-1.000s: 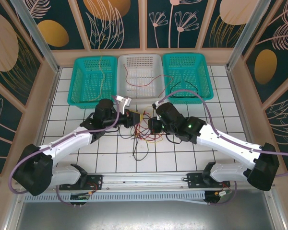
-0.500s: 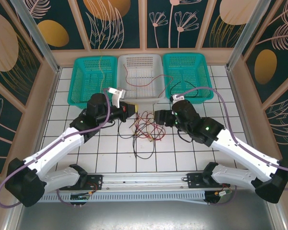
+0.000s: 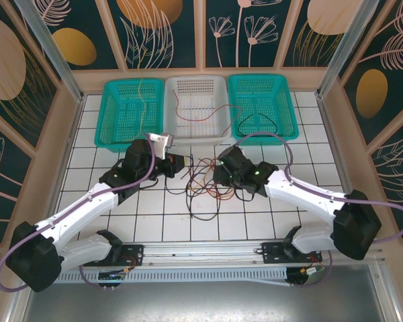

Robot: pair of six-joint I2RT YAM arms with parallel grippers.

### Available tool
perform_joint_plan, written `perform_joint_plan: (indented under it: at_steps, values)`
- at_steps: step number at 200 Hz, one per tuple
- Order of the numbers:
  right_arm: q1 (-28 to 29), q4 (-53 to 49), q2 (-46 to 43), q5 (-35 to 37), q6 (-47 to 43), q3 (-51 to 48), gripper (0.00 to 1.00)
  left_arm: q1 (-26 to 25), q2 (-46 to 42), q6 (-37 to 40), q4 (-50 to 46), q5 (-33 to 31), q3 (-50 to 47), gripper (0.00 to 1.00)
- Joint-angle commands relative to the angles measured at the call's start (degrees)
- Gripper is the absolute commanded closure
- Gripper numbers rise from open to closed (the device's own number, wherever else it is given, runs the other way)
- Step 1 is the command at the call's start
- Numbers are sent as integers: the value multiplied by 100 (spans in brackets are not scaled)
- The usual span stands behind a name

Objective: Untangle the cables

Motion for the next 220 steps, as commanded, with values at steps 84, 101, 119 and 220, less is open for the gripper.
perform_joint_plan:
  at_steps: [84,101,119,220]
  values:
    - [-445,842,1568,-508,839,563,70,-8,-154,-704,-177,-1037,-418,81]
    - [-500,940,1674,-615,818,602,69,-13,-146,-720,-185,-1013,-436,81]
    - [-487,1041,1686,-676,819,573,62,-8,-171,-739,-176,-956,-449,81]
    - [-337,1318,1867,-1001,1287,472,75,-8,53,-749,-378,-1113,-401,74]
